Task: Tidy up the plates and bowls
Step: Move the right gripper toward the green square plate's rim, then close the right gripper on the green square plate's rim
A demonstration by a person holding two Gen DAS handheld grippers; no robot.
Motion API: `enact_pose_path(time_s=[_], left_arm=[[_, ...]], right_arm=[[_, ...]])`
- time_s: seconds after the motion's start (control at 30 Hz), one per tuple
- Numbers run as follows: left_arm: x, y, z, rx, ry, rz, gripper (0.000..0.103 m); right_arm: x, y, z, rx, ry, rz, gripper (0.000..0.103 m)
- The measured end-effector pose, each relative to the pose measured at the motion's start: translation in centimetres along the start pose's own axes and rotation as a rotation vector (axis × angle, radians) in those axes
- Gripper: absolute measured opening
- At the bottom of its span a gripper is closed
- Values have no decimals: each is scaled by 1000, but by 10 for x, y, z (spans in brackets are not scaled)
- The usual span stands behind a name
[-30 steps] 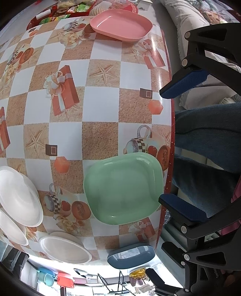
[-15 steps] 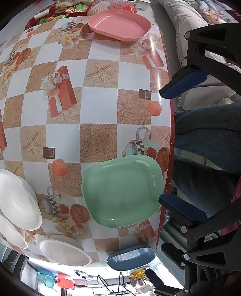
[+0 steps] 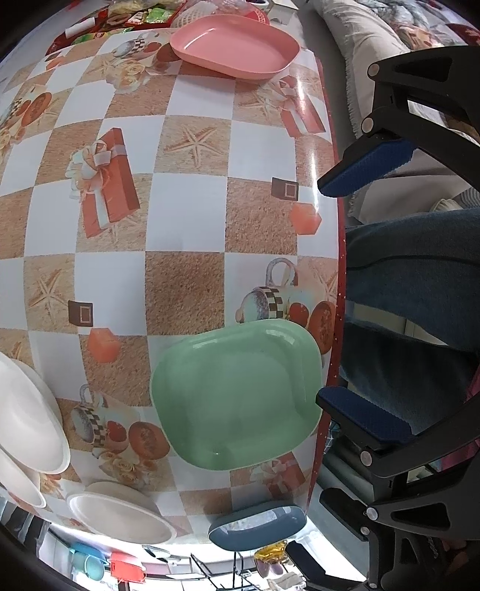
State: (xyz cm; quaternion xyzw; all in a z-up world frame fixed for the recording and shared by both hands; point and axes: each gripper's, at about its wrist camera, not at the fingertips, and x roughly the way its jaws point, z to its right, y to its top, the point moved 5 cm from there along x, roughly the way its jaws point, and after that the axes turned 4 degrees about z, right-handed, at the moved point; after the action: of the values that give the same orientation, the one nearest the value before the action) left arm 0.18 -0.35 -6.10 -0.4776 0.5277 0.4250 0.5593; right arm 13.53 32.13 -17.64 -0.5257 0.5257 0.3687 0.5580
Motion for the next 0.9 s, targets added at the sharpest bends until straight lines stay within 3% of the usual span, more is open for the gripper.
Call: enact_pose_path(time_s=[0.33, 0.9], left_arm=[[17, 6, 5, 32, -16, -14, 103], [66, 23, -2, -72, -25, 4, 103]], right_arm=[[15, -1, 2, 3, -15, -16, 103], [62, 29, -9, -26, -31, 14, 103]])
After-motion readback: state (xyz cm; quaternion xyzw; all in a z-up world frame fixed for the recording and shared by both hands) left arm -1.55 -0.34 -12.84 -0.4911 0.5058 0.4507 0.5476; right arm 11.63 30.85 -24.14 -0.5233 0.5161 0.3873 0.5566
